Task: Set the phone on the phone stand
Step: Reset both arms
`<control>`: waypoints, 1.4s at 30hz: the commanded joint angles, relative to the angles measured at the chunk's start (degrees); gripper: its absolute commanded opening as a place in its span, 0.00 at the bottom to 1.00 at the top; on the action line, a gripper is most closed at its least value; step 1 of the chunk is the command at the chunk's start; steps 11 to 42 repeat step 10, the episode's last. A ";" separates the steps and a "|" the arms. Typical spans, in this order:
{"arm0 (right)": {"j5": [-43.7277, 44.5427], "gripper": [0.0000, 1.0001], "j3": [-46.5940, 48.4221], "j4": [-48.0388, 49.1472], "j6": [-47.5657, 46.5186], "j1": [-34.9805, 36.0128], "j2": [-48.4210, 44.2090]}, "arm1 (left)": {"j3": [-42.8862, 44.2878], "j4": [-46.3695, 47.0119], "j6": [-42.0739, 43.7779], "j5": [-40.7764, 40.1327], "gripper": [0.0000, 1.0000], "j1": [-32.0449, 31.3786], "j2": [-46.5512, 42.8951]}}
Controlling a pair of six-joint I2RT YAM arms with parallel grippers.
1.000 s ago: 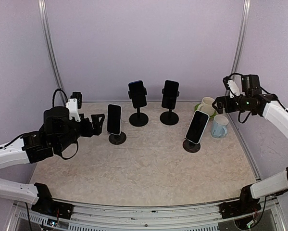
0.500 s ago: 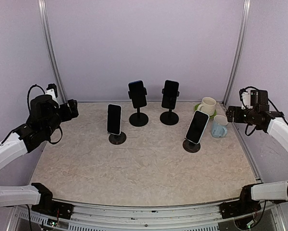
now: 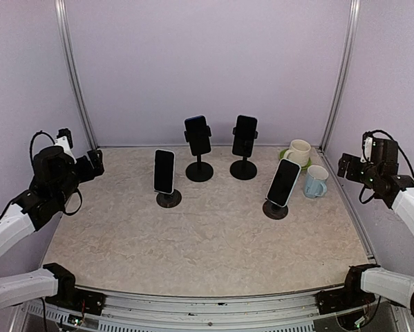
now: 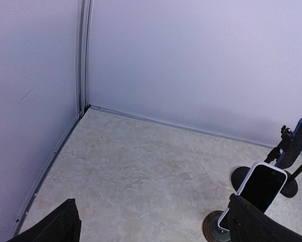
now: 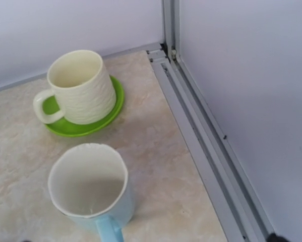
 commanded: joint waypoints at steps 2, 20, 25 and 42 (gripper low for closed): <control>2.93 1.00 -1.43 1.00 1.38 -0.48 -0.20 | -0.84 1.67 -1.37 2.32 0.99 0.34 0.65; 1.93 1.00 -2.74 3.01 -0.36 -0.48 -2.79 | -0.88 1.90 -1.33 2.23 0.99 0.34 0.14; 1.93 1.00 -2.74 3.01 -0.36 -0.48 -2.79 | -0.88 1.90 -1.33 2.23 0.99 0.34 0.14; 1.93 1.00 -2.74 3.01 -0.36 -0.48 -2.79 | -0.88 1.90 -1.33 2.23 0.99 0.34 0.14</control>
